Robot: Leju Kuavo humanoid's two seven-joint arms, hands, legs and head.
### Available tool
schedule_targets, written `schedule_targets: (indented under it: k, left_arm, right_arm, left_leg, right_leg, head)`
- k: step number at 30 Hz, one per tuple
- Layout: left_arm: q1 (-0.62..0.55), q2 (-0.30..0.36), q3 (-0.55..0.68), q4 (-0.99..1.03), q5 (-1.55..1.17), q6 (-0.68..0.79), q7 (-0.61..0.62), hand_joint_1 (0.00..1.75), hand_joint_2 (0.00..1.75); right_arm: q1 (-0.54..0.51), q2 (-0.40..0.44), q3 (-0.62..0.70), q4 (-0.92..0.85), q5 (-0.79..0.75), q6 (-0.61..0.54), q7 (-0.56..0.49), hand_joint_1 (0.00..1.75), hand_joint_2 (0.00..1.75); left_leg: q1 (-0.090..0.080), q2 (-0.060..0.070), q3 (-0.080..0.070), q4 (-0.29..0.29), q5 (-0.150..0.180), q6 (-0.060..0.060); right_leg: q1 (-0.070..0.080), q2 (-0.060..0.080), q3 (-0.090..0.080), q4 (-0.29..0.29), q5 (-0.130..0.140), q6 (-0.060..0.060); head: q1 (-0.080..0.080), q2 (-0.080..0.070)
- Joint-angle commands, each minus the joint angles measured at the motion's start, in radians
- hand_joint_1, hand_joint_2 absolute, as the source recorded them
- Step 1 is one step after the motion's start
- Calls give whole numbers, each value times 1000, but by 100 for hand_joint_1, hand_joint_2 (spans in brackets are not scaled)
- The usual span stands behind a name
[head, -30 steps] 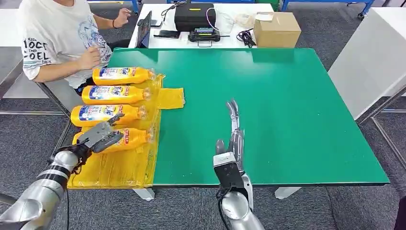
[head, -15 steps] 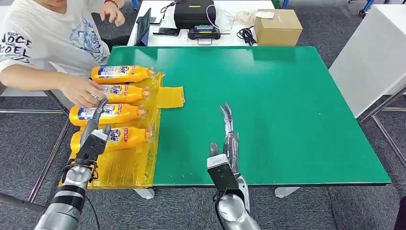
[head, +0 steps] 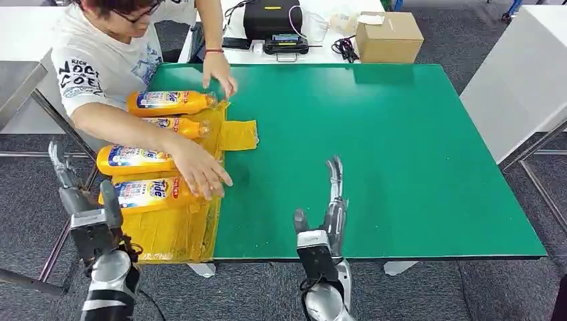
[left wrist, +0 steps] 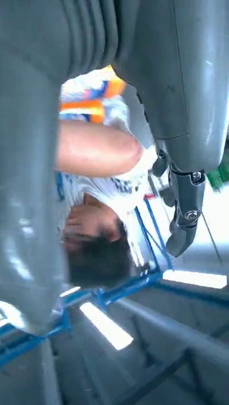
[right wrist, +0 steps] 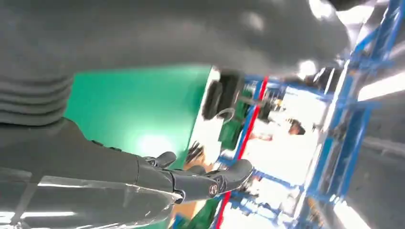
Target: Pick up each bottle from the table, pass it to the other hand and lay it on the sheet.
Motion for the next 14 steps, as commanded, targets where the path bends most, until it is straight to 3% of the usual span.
schedule_targets:
  k: [1, 2, 3, 4, 5, 6, 7, 14]
  left_arm:
    - [176, -99, -76, -7, 138, -109, -9, 0, 175]
    - [187, -106, -79, 6, 151, -126, -4, 0, 175]
    - [195, -112, -81, 17, 154, -131, -6, 5, 175]
    - [200, -115, -83, 20, 157, -136, -8, 175, 175]
    - [207, -119, -82, 19, 160, -139, -10, 175, 175]
    - [216, -117, -89, 14, 150, -138, -17, 77, 175]
    - [218, -115, -95, 5, 121, -117, -18, 5, 175]
    - [225, -116, -101, -3, 102, -107, -18, 5, 175]
  right_arm:
    - [76, -49, -85, -15, -26, -64, -7, 124, 175]
    - [86, -52, -88, -16, -21, -67, -8, 175, 175]
    - [96, -52, -93, -15, -17, -67, -8, 171, 175]
    - [100, -53, -92, -12, -16, -67, -9, 77, 175]
    - [102, -52, -93, -7, -18, -67, -8, 0, 175]
    - [106, -47, -98, -3, -22, -67, -6, 0, 175]
    - [107, -43, -102, -1, -24, -67, -5, 0, 175]
    - [109, -39, -107, 3, -22, -67, -7, 0, 175]
  left_leg:
    - [0, -1, 4, -2, -1, -1]
    - [1, -1, 6, -2, -2, -1]
    - [1, 0, 5, -2, -2, -1]
    - [2, 0, 6, -2, -2, -2]
    - [2, 0, 6, -1, -3, -2]
    - [1, -1, 4, -1, -2, -1]
    - [2, -1, 5, -1, -3, -2]
    - [2, 0, 2, -1, -1, -1]
  right_leg:
    - [1, -1, 4, -2, -1, -1]
    - [1, -1, 7, -3, -2, -2]
    - [1, -1, 6, -3, -1, -1]
    - [2, -1, 7, -3, -2, -2]
    - [2, -1, 7, -3, -2, -2]
    - [1, -2, 5, -2, -2, -2]
    - [2, -2, 6, -2, -2, -2]
    - [2, -1, 3, -2, -1, -2]
  head:
    - [0, 0]
    - [0, 0]
    - [0, 0]
    - [0, 0]
    - [0, 0]
    - [0, 0]
    - [0, 0]
    - [0, 0]
